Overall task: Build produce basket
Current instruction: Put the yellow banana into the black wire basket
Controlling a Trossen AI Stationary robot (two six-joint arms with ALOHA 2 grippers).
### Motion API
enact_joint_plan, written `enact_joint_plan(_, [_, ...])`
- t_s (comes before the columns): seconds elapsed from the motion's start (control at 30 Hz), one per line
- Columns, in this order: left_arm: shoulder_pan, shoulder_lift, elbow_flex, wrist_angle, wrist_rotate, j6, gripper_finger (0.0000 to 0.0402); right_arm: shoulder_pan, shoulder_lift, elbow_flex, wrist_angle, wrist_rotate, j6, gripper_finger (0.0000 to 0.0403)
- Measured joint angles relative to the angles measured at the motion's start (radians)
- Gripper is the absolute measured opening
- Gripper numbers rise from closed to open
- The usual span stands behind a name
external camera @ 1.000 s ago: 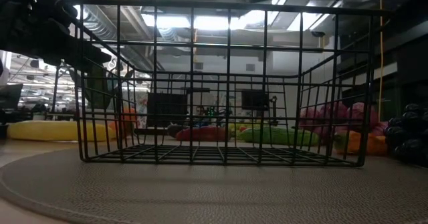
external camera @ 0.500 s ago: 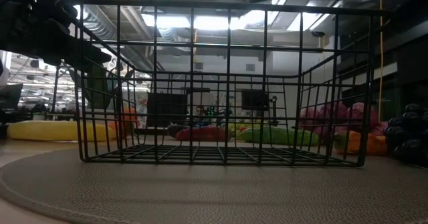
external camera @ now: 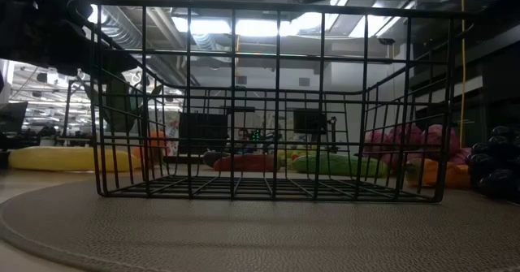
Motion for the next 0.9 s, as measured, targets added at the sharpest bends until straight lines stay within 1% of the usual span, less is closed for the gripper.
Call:
enact_joint_plan(0.1, [0.000,0.000,0.000,0.000,-0.002,0.069,0.0147,0.000,0.002,-0.002,-0.022,-0.037,-0.053,0.0021])
enact_joint_plan(0.17, [0.000,0.000,0.000,0.000,-0.002,0.067,0.0147,0.000,0.001,-0.002,-0.017,-0.089,-0.052,0.0021])
enact_joint_plan(0.23, [0.000,0.000,0.000,0.000,-0.001,0.030,0.0147,0.000,0.000,-0.002,-0.019,-0.147,-0.053,0.0021])
enact_joint_plan(0.33, [0.000,0.000,0.000,0.004,0.000,-0.085,0.0147,0.000,-0.001,-0.002,-0.034,-0.239,-0.034,0.0021])
enact_joint_plan(0.47, [0.000,0.000,0.000,0.004,0.001,-0.327,0.0147,0.000,-0.001,-0.002,-0.100,-0.320,0.069,0.0021])
enact_joint_plan(0.63, [0.000,0.000,0.000,0.002,0.014,-0.566,0.0147,0.000,-0.001,-0.002,-0.249,-0.342,0.228,0.0021])
enact_joint_plan(0.73, [-0.001,0.000,0.000,0.001,0.054,-0.600,0.0147,0.000,-0.001,-0.002,-0.329,-0.334,0.283,0.0021])
enact_joint_plan(0.9, [0.000,0.000,0.000,0.000,0.054,-0.601,0.0147,0.000,-0.001,-0.037,-0.338,-0.241,0.287,0.0021])
